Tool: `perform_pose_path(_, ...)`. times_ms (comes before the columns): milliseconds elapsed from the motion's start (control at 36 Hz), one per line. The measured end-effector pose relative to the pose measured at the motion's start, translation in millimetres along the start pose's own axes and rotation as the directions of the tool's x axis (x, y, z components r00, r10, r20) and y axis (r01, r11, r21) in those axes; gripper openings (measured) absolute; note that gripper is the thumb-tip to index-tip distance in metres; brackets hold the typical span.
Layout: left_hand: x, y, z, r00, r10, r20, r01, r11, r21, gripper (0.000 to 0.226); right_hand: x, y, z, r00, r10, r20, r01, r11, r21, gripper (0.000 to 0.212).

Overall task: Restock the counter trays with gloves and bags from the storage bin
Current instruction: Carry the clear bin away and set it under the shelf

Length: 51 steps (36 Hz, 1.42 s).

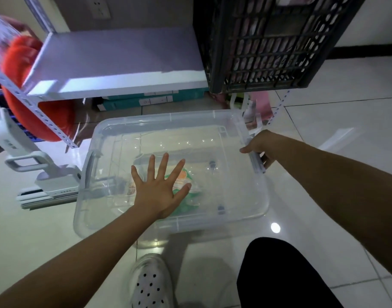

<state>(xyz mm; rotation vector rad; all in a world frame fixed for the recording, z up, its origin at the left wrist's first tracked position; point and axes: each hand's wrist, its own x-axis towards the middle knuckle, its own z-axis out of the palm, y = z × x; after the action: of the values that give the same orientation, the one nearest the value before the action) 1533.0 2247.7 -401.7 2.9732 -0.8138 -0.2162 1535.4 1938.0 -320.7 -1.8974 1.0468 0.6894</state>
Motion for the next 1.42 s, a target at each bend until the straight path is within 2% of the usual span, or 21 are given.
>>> perform_pose_path(306,-5,1,1,1.0,0.031,-0.005,-0.03,0.999,0.039,0.075,-19,23,-4,1.0,0.003,-0.024,-0.003,1.0,-0.015,0.044)
perform_pose_path(417,-5,-1,5,0.999,0.037,-0.037,-0.036,0.999,0.033,0.071,-22,43,-8,0.993,0.081,0.089,-0.082,0.997,0.014,0.04)
perform_pose_path(500,-3,-2,7,0.998,0.037,-0.048,-0.035,0.999,0.041,0.07,-20,49,-6,0.989,0.087,0.121,-0.091,0.995,0.031,0.042)
perform_pose_path(583,-3,-2,8,0.998,0.038,-0.05,-0.036,0.998,0.044,0.071,-18,44,-4,0.99,0.091,0.112,-0.088,0.996,-0.032,0.046)
perform_pose_path(750,-1,-3,12,0.998,0.035,-0.043,-0.033,0.998,0.048,0.071,-25,22,9,0.994,0.1,0.041,-0.086,0.964,-0.251,0.037)
perform_pose_path(833,-2,-1,7,1.0,0.024,0.007,-0.024,0.999,0.04,0.072,-27,21,8,0.992,0.117,0.051,-0.1,0.961,-0.26,0.036)
perform_pose_path(889,-1,0,-3,0.996,0.029,0.088,-0.03,0.999,0.013,0.073,-29,28,5,0.995,0.094,0.036,-0.084,0.974,-0.208,0.033)
perform_pose_path(944,3,-4,-25,0.969,0.055,0.239,-0.03,0.994,-0.105,0.076,-31,41,3,1.0,0.03,-0.007,-0.031,0.992,-0.122,0.036)
perform_pose_path(972,3,-10,-39,0.953,0.071,0.295,-0.004,0.975,-0.223,0.077,-33,51,4,1.0,0.005,-0.027,-0.007,0.998,-0.062,0.042)
perform_pose_path(1000,1,-18,-54,0.95,0.077,0.303,0.042,0.928,-0.369,0.076,-35,60,4,0.999,-0.013,-0.039,0.014,1.0,0.026,0.051)
perform_pose_path(1056,-11,-41,-78,0.976,0.014,0.219,0.131,0.764,-0.632,0.072,-41,81,5,0.999,-0.031,-0.015,0.034,0.96,0.278,0.065)
perform_pose_path(1083,-20,-53,-86,0.986,-0.051,0.158,0.148,0.705,-0.693,0.068,-44,91,6,0.999,-0.036,0.013,0.027,0.913,0.407,0.067)
perform_pose_path(1139,-44,-77,-90,0.977,-0.214,0.022,0.167,0.691,-0.703,0.066,-53,111,12,0.997,-0.047,0.061,0.003,0.814,0.581,0.061)
perform_pose_path(1194,-71,-101,-83,0.892,-0.448,-0.058,0.271,0.632,-0.726,0.068,-62,129,24,0.995,-0.067,0.077,0.001,0.758,0.653,0.049)
perform_pose_path(1250,-99,-124,-68,0.733,-0.679,0.029,0.428,0.428,-0.796,0.07,-69,144,40,0.994,-0.09,0.068,0.02,0.735,0.678,0.039)
perform_pose_path(1278,-113,-134,-58,0.677,-0.726,0.122,0.482,0.311,-0.819,0.067,-71,151,48,0.994,-0.095,0.059,0.029,0.729,0.684,0.037)
perform_pose_path(1306,-125,-141,-48,0.655,-0.718,0.235,0.515,0.197,-0.834,0.06,-73,157,54,0.994,-0.098,0.05,0.037,0.725,0.688,0.037)
perform_pose_path(1361,-142,-147,-31,0.663,-0.593,0.456,0.524,-0.067,-0.849,0.042,-74,164,64,0.993,-0.107,0.04,0.048,0.711,0.701,0.04)
perform_pose_path(1389,-147,-146,-26,0.691,-0.507,0.516,0.506,-0.17,-0.845,0.035,-75,166,67,0.992,-0.12,0.041,0.055,0.697,0.715,0.039)
perform_pose_path(1417,-150,-144,-24,0.731,-0.436,0.524,0.478,-0.222,-0.85,0.032,-75,166,68,0.99,-0.135,0.043,0.061,0.679,0.731,0.036)
